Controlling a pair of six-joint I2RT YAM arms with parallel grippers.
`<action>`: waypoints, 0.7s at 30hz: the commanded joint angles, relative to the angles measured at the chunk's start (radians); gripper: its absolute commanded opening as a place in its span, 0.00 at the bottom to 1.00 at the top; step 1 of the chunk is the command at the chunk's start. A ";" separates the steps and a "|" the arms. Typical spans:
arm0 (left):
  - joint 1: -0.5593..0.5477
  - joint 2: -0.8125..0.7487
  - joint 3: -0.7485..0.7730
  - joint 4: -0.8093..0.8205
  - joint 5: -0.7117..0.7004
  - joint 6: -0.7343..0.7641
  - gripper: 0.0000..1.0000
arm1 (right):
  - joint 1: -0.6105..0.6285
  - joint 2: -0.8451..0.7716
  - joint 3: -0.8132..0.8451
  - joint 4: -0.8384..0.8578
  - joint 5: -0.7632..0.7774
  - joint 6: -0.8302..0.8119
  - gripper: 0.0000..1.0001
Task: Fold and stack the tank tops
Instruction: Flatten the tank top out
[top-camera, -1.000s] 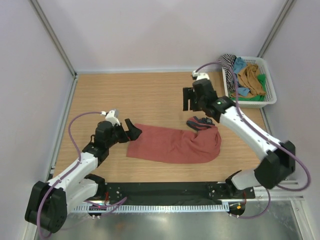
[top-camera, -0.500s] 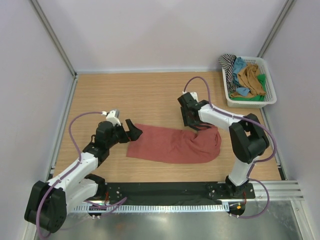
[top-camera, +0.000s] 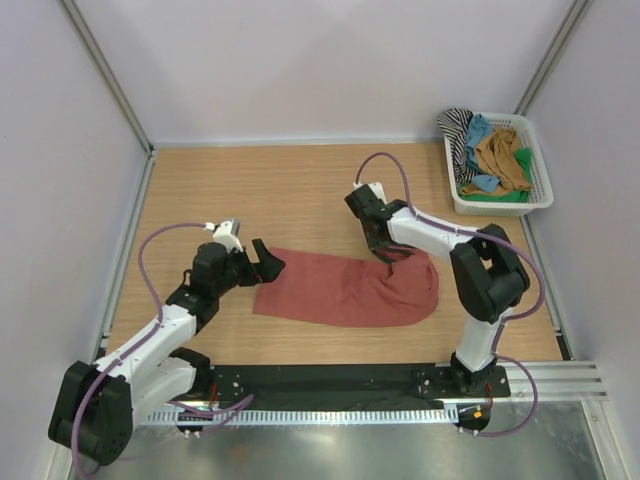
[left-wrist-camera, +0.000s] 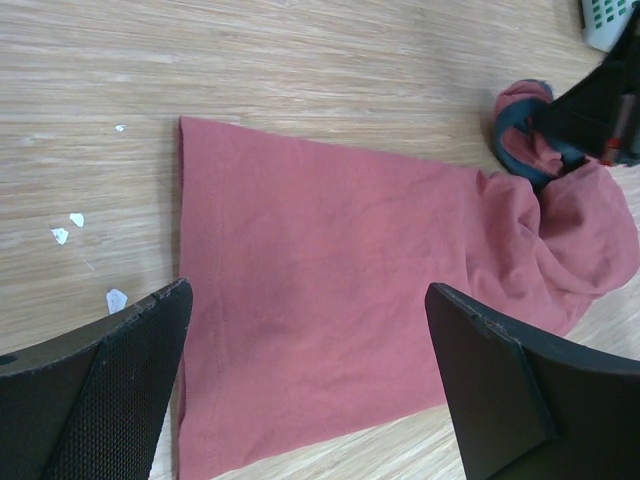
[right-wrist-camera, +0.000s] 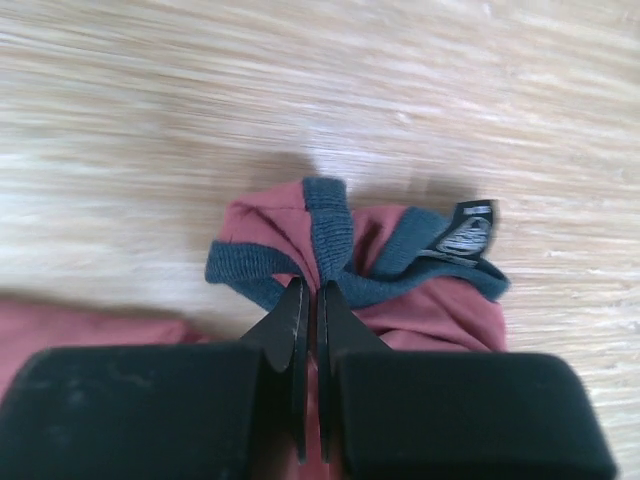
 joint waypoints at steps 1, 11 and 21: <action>-0.006 -0.002 0.038 0.023 -0.022 0.017 1.00 | 0.038 -0.173 0.040 0.059 -0.029 -0.024 0.01; -0.068 -0.083 0.049 0.002 -0.060 0.027 1.00 | 0.110 -0.581 0.135 0.111 -0.251 -0.064 0.01; -0.128 -0.251 0.122 -0.062 -0.083 -0.023 1.00 | 0.110 -0.723 0.320 0.019 -0.196 -0.036 0.01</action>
